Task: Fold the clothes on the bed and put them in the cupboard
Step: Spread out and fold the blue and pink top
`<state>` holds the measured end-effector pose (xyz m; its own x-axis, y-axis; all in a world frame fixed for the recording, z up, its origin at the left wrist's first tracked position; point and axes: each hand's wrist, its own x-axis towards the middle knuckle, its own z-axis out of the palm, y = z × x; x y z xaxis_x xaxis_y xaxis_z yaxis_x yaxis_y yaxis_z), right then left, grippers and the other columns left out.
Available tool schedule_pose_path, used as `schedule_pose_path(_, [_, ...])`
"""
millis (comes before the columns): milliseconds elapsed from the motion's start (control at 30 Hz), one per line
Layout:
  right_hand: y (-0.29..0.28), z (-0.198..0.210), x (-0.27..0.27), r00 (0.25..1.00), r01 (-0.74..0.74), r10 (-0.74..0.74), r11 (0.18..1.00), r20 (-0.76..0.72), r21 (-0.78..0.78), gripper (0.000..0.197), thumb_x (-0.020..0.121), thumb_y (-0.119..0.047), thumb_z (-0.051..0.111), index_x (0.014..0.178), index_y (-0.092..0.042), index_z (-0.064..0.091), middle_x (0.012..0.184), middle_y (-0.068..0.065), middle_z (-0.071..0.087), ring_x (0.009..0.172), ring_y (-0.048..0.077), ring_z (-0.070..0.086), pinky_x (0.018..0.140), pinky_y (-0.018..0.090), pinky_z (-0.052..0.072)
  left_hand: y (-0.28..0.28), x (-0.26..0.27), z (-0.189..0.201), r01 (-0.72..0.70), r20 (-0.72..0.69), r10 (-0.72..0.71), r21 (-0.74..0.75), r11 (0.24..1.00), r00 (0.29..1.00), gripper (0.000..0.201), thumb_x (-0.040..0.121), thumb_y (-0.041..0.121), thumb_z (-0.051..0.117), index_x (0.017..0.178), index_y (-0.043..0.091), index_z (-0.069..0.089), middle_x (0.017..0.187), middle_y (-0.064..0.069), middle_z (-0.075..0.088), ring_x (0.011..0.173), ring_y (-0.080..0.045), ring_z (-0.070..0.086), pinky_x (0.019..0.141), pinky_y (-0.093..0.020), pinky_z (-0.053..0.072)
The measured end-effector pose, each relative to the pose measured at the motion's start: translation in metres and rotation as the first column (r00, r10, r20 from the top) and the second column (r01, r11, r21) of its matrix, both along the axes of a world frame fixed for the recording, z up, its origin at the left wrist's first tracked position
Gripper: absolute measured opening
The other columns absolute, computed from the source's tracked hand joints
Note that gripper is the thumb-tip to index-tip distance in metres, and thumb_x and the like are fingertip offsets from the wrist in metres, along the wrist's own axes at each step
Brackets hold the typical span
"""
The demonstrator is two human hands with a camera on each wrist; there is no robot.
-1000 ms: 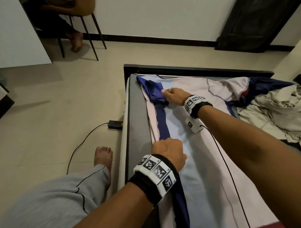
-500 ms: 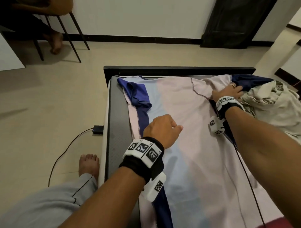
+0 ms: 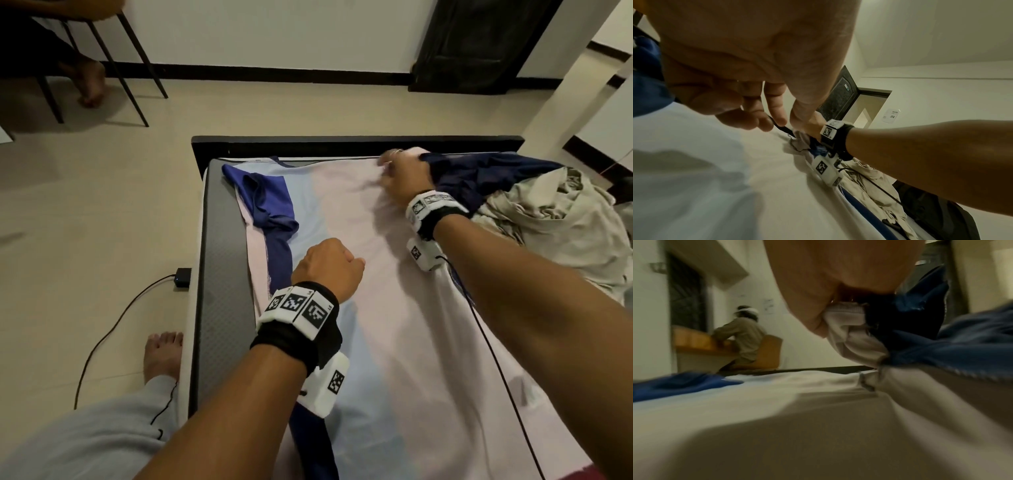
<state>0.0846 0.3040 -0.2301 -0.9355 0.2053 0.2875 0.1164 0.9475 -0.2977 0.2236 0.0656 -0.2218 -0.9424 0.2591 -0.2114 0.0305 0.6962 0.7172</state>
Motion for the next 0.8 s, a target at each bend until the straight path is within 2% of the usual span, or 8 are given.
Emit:
schedule_pose_path(67, [-0.029,-0.007,-0.002,0.933,-0.321,0.309,0.947,0.183,0.034,0.019,0.086,-0.015,0.059,0.098,-0.027,0.068,0.110,-0.002,0.067,0.097,0.026,0.064,0.092,0.039,0.050,0.001,-0.001,-0.001,-0.004,0.017,0.004,-0.009,1.000,1.000,0.022,0.090,0.034,0.061,0.086,0.013,0.068,0.097,-0.006,0.071,0.093,-0.030,0.066,0.082,-0.037,0.055])
schedule_pose_path(133, [-0.047,-0.011,-0.001,0.892,-0.436,0.406,0.889,0.198,0.142,0.028,0.086,-0.024,0.062,0.114,-0.025,0.068,0.116,0.000,0.065,0.106,0.023,0.060,0.095,0.039,0.042,0.002,-0.002,-0.005,-0.002,0.039,0.003,-0.030,1.000,0.999,0.023,0.089,0.034,0.061,0.087,0.012,0.068,0.093,-0.005,0.071,0.090,-0.030,0.065,0.081,-0.035,0.055])
schedule_pose_path(200, [-0.046,-0.016,-0.002,0.925,-0.380,0.372,0.908,0.080,0.175,0.033,0.086,-0.027,0.060,0.117,-0.024,0.069,0.113,0.002,0.065,0.107,0.023,0.059,0.093,0.038,0.039,0.003,-0.003,-0.007,0.007,0.046,-0.005,-0.058,0.998,0.999,0.022,0.087,0.035,0.061,0.087,0.014,0.067,0.092,-0.003,0.070,0.088,-0.029,0.065,0.078,-0.033,0.053])
schedule_pose_path(333, [-0.021,-0.026,0.001,0.981,-0.106,0.128,0.983,-0.146,0.150,0.029,0.086,-0.026,0.063,0.113,-0.022,0.069,0.116,0.004,0.061,0.111,0.028,0.057,0.093,0.041,0.043,0.003,0.000,-0.008,0.035,0.006,-0.035,-0.169,0.985,0.999,0.019,0.089,0.032,0.058,0.095,0.016,0.064,0.102,-0.004,0.067,0.092,-0.030,0.063,0.074,-0.031,0.047])
schedule_pose_path(433, [0.002,-0.026,-0.003,0.994,0.112,-0.112,0.983,0.006,-0.142,0.038,0.084,-0.018,0.062,0.122,-0.020,0.060,0.121,0.007,0.060,0.112,0.029,0.058,0.096,0.040,0.046,0.004,0.006,-0.006,0.078,-0.053,-0.096,-0.272,0.959,0.994,0.010,0.090,0.026,0.054,0.092,0.015,0.055,0.109,-0.007,0.062,0.096,-0.032,0.061,0.074,-0.032,0.044])
schedule_pose_path(533, [0.008,-0.021,-0.008,0.976,0.154,-0.109,0.958,0.191,-0.243,0.037,0.085,-0.035,0.064,0.117,-0.017,0.062,0.114,0.007,0.065,0.106,0.027,0.062,0.091,0.032,0.048,0.005,0.009,-0.005,0.104,-0.076,-0.137,-0.332,0.938,0.988,0.003,0.092,0.021,0.053,0.093,0.018,0.052,0.114,-0.009,0.060,0.100,-0.032,0.059,0.075,-0.032,0.040])
schedule_pose_path(667, [-0.006,-0.021,-0.014,0.936,0.110,-0.084,0.992,0.342,-0.059,0.051,0.079,-0.064,0.066,0.103,-0.020,0.058,0.097,0.002,0.060,0.093,0.026,0.059,0.084,0.036,0.051,0.007,0.008,-0.003,0.105,-0.086,-0.146,-0.365,0.925,0.986,0.016,0.093,0.020,0.053,0.107,0.014,0.060,0.118,-0.010,0.060,0.105,-0.032,0.060,0.075,-0.033,0.039])
schedule_pose_path(800, [-0.026,-0.020,-0.021,0.958,0.036,-0.110,0.963,0.265,0.268,0.025,0.087,-0.032,0.059,0.091,-0.010,0.070,0.094,0.014,0.070,0.088,0.036,0.063,0.074,0.034,0.049,0.010,0.010,-0.001,0.116,-0.092,-0.162,-0.378,0.919,0.983,0.018,0.095,0.022,0.054,0.108,0.013,0.060,0.119,-0.010,0.059,0.107,-0.032,0.060,0.074,-0.033,0.039])
